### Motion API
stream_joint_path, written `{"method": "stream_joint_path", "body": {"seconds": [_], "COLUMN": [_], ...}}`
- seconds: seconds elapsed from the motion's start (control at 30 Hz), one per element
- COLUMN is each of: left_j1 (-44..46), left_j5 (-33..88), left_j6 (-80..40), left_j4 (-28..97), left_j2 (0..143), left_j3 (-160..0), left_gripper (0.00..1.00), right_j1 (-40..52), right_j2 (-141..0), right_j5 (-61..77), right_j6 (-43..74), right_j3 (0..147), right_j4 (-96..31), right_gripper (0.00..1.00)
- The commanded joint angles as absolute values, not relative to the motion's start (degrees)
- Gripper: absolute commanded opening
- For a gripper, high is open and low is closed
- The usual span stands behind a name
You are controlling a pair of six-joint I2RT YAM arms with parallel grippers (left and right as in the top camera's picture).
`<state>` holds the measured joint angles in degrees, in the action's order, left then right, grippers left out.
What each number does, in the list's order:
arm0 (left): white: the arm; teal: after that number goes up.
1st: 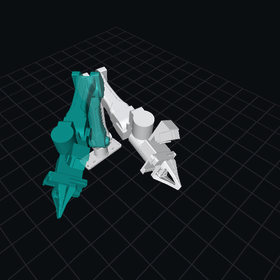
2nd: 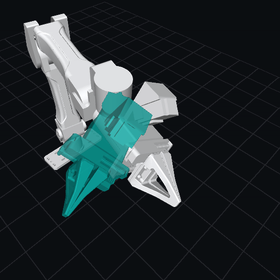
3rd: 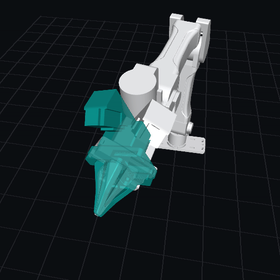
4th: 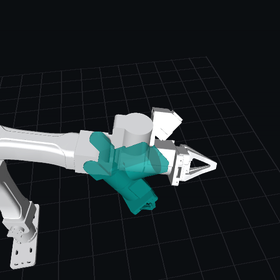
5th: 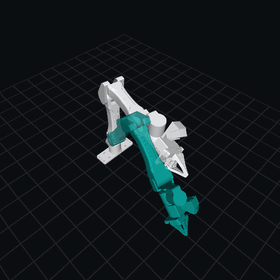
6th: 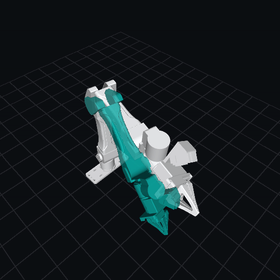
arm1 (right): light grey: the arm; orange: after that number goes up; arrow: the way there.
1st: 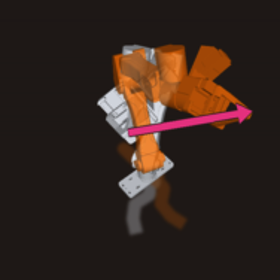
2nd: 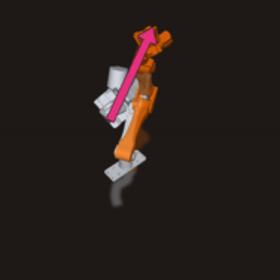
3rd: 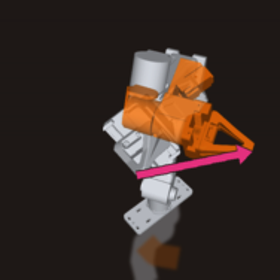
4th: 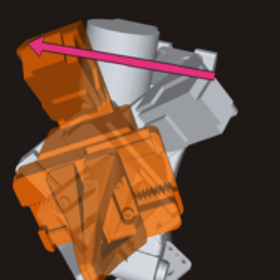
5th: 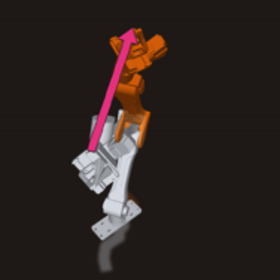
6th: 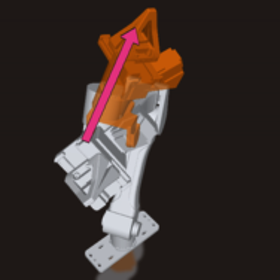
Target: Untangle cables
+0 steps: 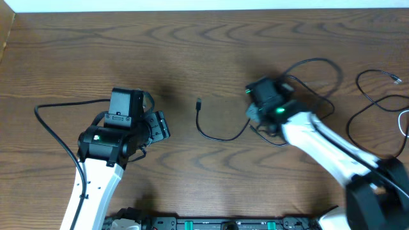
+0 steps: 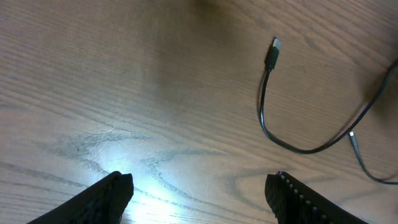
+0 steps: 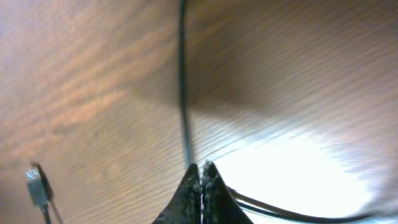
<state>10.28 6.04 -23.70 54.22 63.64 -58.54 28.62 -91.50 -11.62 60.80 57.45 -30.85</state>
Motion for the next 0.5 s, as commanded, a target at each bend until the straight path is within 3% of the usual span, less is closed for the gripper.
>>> {"method": "stream_joint_path", "body": {"seconds": [0.0, 0.2, 0.23, 0.27, 0.33, 0.4, 0.47], "left_j1": [10.0, 10.0, 10.0, 10.0, 10.0, 10.0, 10.0], "left_j5": [5.7, 5.7, 5.7, 5.7, 5.7, 5.7, 5.8], "left_j6": [-22.7, -22.3, -22.1, -22.1, -22.0, -21.6, -21.4], "left_j4": [54.6, 54.6, 54.6, 54.6, 54.6, 54.6, 54.6], "left_j2": [63.5, 63.5, 63.5, 63.5, 63.5, 63.5, 63.5], "left_j3": [-59.5, -59.5, -59.5, -59.5, -59.5, -59.5, -59.5], "left_gripper": [0.74, 0.74, 0.74, 0.74, 0.74, 0.74, 0.74], "right_j1": [26.2, 25.6, 25.6, 25.6, 25.6, 25.6, 25.2], "right_j2": [-88.4, -88.2, -88.2, -88.2, -88.2, -88.2, -88.2], "right_j5": [-13.4, -13.4, -13.4, -13.8, -15.2, -16.9, -18.2], "right_j6": [59.1, 59.7, 59.7, 59.7, 59.7, 59.7, 59.7], "right_j3": [57.3, 57.1, 57.1, 57.1, 57.1, 57.1, 57.1], "right_j4": [-35.5, -45.2, -46.2, -47.9, -50.2, -52.2, -54.3], "right_gripper": [0.01, 0.03, 0.19, 0.49, 0.80, 0.88, 0.88]}}
